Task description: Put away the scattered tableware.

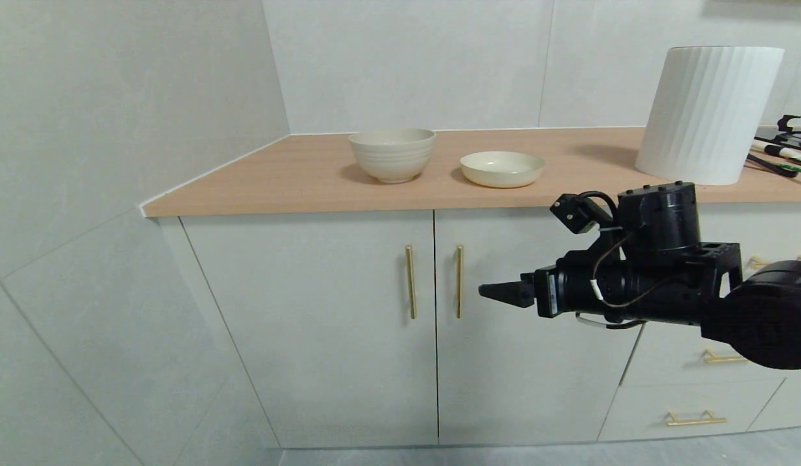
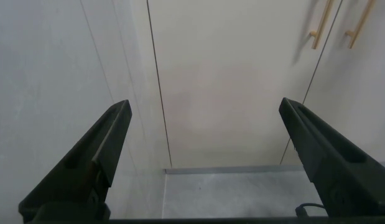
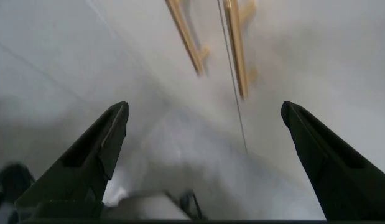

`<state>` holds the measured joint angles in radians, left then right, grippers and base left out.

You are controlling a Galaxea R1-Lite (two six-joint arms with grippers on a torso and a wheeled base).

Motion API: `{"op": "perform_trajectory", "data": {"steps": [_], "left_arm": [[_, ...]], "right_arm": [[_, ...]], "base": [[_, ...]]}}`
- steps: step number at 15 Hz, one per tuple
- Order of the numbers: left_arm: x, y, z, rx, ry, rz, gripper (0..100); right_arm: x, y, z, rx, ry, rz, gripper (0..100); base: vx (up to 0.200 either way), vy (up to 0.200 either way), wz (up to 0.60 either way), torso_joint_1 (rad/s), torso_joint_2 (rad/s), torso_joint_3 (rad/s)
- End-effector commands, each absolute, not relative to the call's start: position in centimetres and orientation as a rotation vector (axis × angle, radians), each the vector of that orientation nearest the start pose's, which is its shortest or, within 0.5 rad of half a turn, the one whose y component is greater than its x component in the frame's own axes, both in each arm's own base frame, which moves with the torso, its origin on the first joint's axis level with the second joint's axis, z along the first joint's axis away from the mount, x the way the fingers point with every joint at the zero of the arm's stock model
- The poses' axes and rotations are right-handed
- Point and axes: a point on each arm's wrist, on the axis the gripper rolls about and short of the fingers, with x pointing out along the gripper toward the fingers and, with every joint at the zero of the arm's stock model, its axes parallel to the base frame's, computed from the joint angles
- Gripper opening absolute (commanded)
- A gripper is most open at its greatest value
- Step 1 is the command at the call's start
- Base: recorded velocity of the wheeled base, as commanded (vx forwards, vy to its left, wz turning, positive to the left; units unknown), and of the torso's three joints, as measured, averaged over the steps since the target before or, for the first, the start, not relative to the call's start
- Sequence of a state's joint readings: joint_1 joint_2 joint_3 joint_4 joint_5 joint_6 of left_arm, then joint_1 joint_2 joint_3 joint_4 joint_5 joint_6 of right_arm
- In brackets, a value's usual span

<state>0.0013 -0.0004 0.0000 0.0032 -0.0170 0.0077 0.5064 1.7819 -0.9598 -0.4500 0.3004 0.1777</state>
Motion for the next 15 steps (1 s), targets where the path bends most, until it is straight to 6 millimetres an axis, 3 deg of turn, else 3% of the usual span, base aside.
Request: {"op": "perform_trajectory", "data": {"steps": [1, 11, 15], "left_arm": [[-2.3, 0.0, 7.5, 0.008, 0.003, -0.015, 100], [-2.3, 0.0, 7.5, 0.008, 0.003, -0.015, 100], [-2.3, 0.0, 7.5, 0.008, 0.003, -0.015, 100]], "right_arm": [[30.9, 18.1, 16.3, 0.147, 0.452, 0.77, 100], [35.5, 20.8, 13.1, 0.226, 0.451, 0.788, 100], [36.2, 21.7, 12.1, 0.257, 0.453, 0.796, 100]], "base": [[0.0, 0.0, 0.0, 0.0, 0.0, 0.0], [0.0, 0.0, 0.0, 0.0, 0.0, 0.0], [0.0, 0.0, 0.0, 0.0, 0.0, 0.0]]}}
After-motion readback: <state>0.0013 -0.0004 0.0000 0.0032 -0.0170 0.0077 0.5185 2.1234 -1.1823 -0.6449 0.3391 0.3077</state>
